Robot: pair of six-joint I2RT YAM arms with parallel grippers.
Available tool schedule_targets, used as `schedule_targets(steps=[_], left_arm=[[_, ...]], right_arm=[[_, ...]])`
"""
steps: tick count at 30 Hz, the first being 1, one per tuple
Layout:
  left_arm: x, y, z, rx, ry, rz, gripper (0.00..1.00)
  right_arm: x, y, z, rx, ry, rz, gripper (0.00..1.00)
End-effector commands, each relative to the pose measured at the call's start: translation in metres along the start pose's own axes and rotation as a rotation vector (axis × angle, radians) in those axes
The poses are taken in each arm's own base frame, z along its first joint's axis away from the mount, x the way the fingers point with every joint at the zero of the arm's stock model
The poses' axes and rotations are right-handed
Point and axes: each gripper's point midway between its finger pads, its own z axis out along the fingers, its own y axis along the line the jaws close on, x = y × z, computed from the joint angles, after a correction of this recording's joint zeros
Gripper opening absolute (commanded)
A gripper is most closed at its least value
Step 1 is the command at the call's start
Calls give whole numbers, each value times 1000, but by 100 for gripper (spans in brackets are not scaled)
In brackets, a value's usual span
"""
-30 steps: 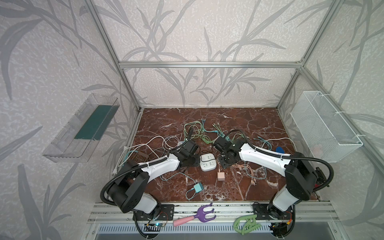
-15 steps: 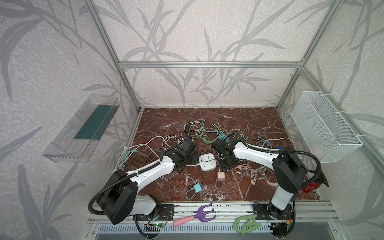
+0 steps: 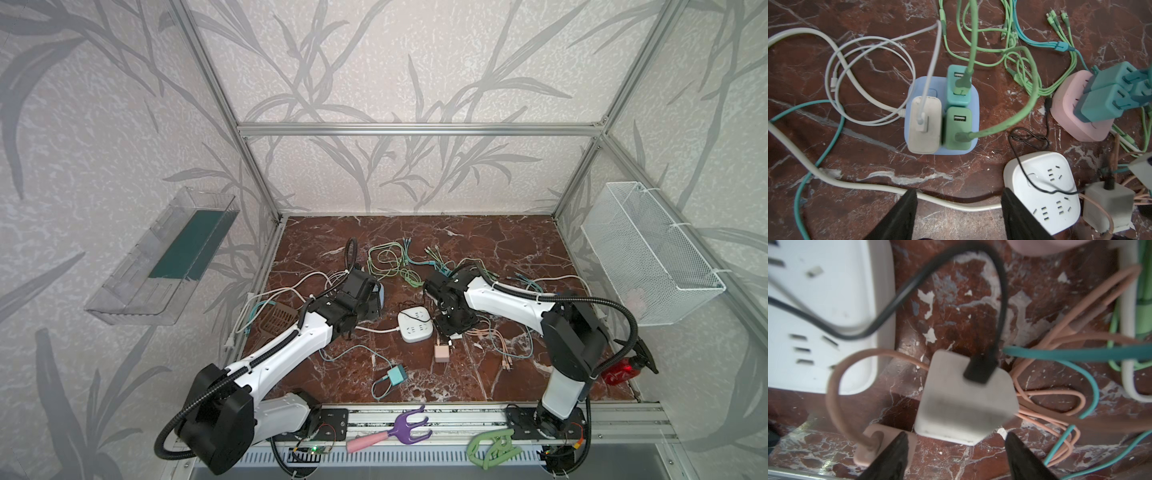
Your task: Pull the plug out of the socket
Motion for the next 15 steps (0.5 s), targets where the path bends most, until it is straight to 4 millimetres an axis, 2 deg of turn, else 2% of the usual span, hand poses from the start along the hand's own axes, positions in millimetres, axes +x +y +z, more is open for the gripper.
schedule_targets(steps=[1, 5, 9, 12, 15], left_arm=[[-13, 12, -10, -48, -21, -26, 66], [-18, 21, -11, -66, -23, -43, 66], [-21, 29, -8, -81, -13, -59, 66], [-23, 31, -4, -78, -2, -64, 66], [-27, 30, -1, -73, 4, -63, 65]], right_arm=[[-1, 2, -11, -14, 11, 16, 79], [-8, 4, -21, -21, -12, 21, 79], [-18, 2, -40, -9, -67, 24, 81], [-32, 1, -60, -13, -155, 28, 81], [-52, 10, -77, -67, -269, 23, 79]])
